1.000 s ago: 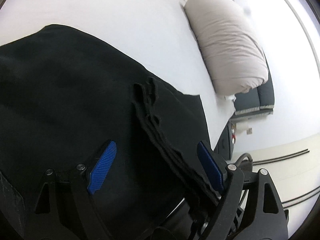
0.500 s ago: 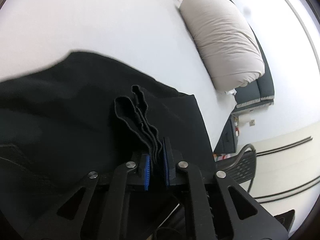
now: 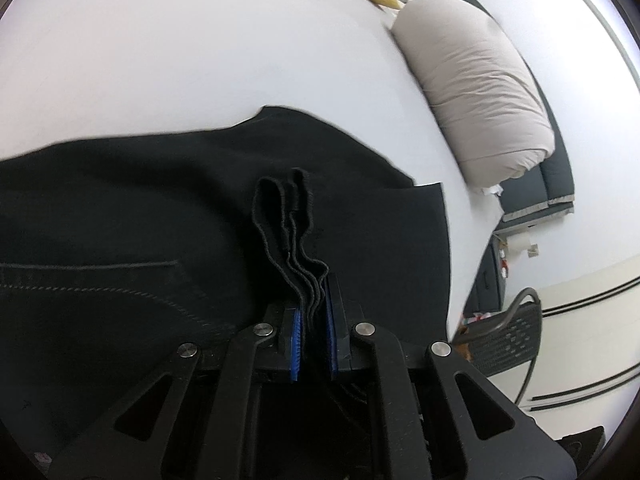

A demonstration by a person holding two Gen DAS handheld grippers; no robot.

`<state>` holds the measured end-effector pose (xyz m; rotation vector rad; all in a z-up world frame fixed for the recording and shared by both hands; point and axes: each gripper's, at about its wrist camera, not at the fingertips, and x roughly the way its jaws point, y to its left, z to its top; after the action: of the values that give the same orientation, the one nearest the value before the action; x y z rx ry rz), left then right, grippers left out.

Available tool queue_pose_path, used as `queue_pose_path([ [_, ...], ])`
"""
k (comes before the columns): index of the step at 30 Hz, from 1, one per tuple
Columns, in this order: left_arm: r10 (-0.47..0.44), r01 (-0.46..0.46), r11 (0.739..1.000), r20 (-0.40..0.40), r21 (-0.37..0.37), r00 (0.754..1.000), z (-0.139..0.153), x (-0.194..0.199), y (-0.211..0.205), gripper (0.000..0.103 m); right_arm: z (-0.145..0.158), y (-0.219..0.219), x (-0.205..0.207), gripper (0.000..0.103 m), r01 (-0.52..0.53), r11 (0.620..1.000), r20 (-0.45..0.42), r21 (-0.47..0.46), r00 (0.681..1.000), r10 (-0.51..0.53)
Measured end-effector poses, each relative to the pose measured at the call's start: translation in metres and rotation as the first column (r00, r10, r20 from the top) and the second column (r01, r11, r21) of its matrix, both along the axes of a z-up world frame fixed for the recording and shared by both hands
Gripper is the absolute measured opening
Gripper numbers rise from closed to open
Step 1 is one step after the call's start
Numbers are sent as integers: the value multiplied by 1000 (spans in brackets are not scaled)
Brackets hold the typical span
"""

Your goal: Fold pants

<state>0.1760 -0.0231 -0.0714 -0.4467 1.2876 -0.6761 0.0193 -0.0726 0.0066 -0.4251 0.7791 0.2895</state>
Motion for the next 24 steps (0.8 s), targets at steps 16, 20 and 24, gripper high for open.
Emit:
queue_pose_path([
  [16,144,-177,961,161,215,977,19,-36,26,12,13,-80,15,54,42,888,-245,459,966,81],
  [20,20,-114,951,307,289,951,47,-51,-11,12,17,-138,32,35,156,761,-319,630,945,70],
  [24,-115,-4,931,301,366,947,27,-65,-49,12,10,-193,69,28,266,617,-383,740,922,62],
])
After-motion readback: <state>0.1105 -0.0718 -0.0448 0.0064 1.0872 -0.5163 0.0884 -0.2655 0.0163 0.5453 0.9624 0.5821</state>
